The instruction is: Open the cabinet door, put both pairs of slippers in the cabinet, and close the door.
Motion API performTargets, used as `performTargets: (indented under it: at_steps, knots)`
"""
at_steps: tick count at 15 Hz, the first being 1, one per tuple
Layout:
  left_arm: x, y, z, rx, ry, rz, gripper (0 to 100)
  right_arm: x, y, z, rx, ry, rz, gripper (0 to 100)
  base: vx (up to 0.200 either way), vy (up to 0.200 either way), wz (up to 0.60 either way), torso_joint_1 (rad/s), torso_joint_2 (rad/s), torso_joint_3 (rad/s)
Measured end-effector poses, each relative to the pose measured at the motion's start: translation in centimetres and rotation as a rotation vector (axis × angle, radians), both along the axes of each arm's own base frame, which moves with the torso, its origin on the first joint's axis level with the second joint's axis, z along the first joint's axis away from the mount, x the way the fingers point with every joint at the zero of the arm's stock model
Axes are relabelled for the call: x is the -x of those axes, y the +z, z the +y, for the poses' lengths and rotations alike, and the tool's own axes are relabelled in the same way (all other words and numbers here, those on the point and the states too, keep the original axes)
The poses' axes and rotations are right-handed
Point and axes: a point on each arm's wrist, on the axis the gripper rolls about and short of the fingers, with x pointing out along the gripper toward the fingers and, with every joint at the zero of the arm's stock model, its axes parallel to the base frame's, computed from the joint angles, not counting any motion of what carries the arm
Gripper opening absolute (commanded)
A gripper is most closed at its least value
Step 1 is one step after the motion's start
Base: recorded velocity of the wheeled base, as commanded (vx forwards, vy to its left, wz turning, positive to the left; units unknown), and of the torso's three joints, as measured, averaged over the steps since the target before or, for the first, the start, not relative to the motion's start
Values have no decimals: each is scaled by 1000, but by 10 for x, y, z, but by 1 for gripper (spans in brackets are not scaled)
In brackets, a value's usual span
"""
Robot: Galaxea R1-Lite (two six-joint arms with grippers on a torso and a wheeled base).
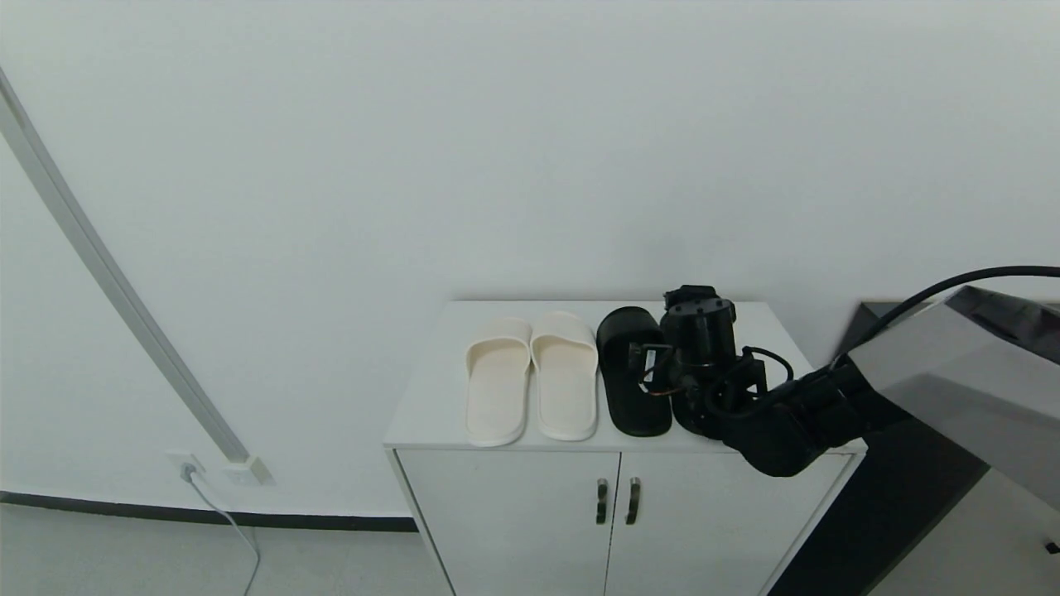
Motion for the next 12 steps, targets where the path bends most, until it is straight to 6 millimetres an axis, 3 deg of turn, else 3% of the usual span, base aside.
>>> performTargets:
  at_steps: [5,6,12]
  knots:
    - [0,0,0,0,1,0,0,-28,-6,-4,21,-32,-26,100,0,0,0,0,0,0]
    - [0,0,0,0,0,0,0,-31,-6,-3,19,-33,-30,0,0,0,0,0,0,0]
    - [0,0,0,0,0,0,0,-39,-11,-2,16,-41,-36,0,0,0,0,0,0,0]
